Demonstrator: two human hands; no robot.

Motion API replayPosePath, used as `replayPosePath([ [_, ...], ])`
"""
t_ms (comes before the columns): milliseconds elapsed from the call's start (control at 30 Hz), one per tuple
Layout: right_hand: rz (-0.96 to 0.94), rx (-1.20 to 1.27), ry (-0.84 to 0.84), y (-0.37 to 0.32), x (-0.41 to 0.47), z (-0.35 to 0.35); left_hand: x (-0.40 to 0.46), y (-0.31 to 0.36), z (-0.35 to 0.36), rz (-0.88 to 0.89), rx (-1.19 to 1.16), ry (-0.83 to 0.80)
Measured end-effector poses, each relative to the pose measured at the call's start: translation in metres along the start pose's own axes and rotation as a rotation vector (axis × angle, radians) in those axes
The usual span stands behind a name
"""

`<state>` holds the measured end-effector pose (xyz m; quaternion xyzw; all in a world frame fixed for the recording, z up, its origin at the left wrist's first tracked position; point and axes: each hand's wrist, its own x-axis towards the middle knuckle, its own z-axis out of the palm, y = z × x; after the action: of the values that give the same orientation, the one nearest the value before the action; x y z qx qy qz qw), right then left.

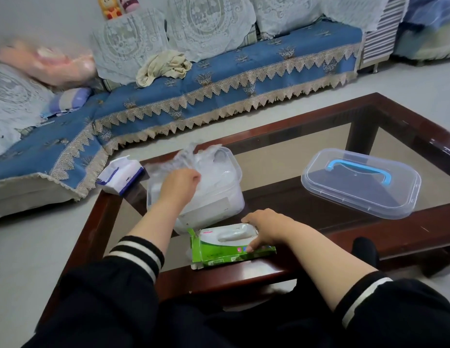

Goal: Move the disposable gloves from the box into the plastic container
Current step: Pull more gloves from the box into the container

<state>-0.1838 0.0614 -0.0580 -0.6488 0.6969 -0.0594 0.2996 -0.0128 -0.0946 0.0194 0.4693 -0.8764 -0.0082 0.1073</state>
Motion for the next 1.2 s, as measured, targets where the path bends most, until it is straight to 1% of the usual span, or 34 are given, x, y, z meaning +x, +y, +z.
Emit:
replayPosePath([
  [33, 0.001, 0.001, -0.001, 0.000, 0.000, 0.000, 0.006, -0.004, 0.005, -0.058, -0.034, -0.136],
  [100, -0.004, 0.008, 0.001, 0.002, 0.001, 0.000, 0.015, -0.008, 0.011, -0.087, -0.079, -0.355],
  [167, -0.009, 0.014, -0.003, 0.002, 0.001, 0.000, 0.019, -0.008, 0.012, -0.090, -0.080, -0.479],
  [200, -0.011, 0.015, -0.004, 0.002, 0.001, 0.000, 0.019, -0.007, 0.010, -0.100, -0.091, -0.481],
  [267, -0.010, 0.017, -0.006, 0.003, 0.001, 0.000, 0.017, -0.006, -0.001, -0.123, -0.092, -0.413],
  [300, -0.010, 0.013, -0.007, 0.002, 0.001, -0.001, 0.014, -0.005, -0.010, -0.129, -0.039, -0.350],
  [367, -0.009, 0.008, -0.009, 0.001, 0.000, -0.002, 0.003, 0.002, -0.028, -0.109, 0.126, -0.159],
  [434, -0.007, 0.005, -0.008, 0.000, -0.001, -0.002, -0.016, 0.013, -0.040, -0.061, 0.184, 0.058],
  [501, -0.005, 0.012, -0.003, 0.000, -0.002, -0.002, -0.032, 0.023, -0.039, 0.032, 0.135, 0.199],
  [567, -0.006, 0.023, -0.007, 0.000, -0.002, -0.001, -0.046, 0.029, -0.030, 0.123, 0.013, 0.247],
  [634, -0.013, 0.031, -0.004, 0.000, -0.001, 0.000, -0.061, 0.035, -0.019, 0.286, -0.103, 0.281],
  [701, -0.015, 0.033, 0.000, 0.000, 0.000, 0.000, -0.080, 0.043, -0.002, 0.432, -0.178, 0.279],
  [734, -0.014, 0.031, 0.002, 0.001, 0.001, 0.001, -0.090, 0.047, 0.009, 0.446, -0.220, 0.204],
  [768, -0.011, 0.030, 0.002, 0.000, 0.002, 0.001, -0.099, 0.049, 0.019, 0.407, -0.247, 0.096],
  [834, -0.005, 0.026, 0.001, 0.000, 0.003, 0.001, -0.109, 0.047, 0.041, 0.270, -0.225, -0.116],
  [868, -0.005, 0.018, -0.005, -0.001, 0.003, 0.002, -0.112, 0.043, 0.051, 0.225, -0.208, -0.167],
  [901, -0.003, 0.011, -0.008, -0.001, 0.003, 0.001, -0.113, 0.042, 0.057, 0.198, -0.222, -0.175],
  [1001, 0.005, 0.010, -0.012, 0.001, 0.003, 0.001, -0.109, 0.043, 0.058, 0.110, -0.308, -0.100],
  [1101, 0.001, 0.017, -0.020, 0.001, 0.002, 0.000, -0.108, 0.047, 0.052, 0.126, -0.311, -0.087],
  [1201, -0.006, 0.031, -0.013, 0.002, 0.000, 0.001, -0.108, 0.045, 0.048, 0.139, -0.411, -0.008],
])
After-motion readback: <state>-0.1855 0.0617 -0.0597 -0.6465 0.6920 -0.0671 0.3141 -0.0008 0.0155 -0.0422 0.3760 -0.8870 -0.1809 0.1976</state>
